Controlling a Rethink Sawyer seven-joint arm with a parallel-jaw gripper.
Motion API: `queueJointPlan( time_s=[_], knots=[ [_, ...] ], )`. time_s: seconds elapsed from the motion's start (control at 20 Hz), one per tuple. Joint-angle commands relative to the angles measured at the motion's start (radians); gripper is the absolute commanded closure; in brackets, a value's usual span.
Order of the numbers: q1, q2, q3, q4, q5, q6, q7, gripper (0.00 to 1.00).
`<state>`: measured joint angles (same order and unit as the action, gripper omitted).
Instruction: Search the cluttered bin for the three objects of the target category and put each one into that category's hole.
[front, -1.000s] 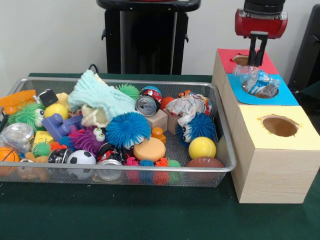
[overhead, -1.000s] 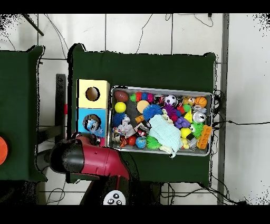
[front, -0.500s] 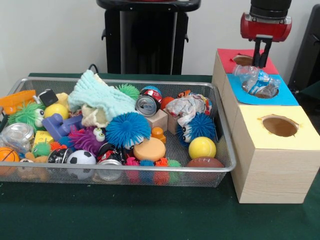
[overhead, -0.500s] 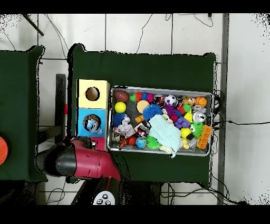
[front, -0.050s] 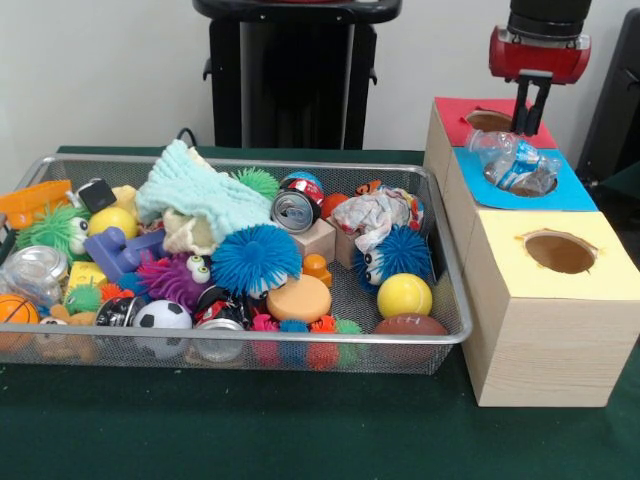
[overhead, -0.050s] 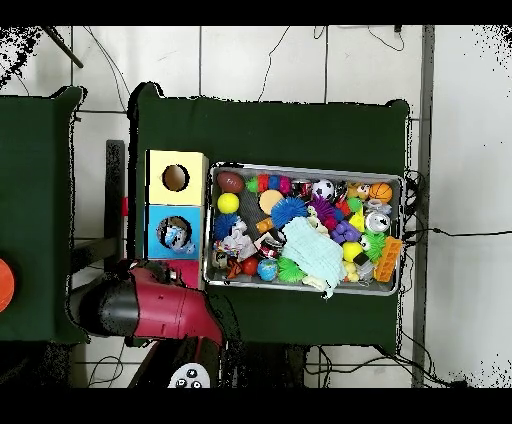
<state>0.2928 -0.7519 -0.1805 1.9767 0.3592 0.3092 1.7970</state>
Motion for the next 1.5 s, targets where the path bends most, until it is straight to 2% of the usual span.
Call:
queueJointPlan(
  time_s=[0.05, 0.3, 0.65, 1.1, 1.5],
  knots=[
    [-0.041, -0.043, 0.002, -0.042, 0.052, 0.075, 0.241, 1.0],
    [-0.047, -0.075, -0.019, -0.08, 0.039, 0.152, 0.235, 1.0],
    [-0.039, -0.08, -0.03, -0.098, 0.042, 0.18, 0.247, 1.0],
    [-0.081, -0.028, 0.001, -0.109, 0.042, 0.105, 0.21, 1.0],
    [-0.121, 0.02, 0.021, -0.152, 0.032, 0.054, 0.188, 1.0]
  ],
)
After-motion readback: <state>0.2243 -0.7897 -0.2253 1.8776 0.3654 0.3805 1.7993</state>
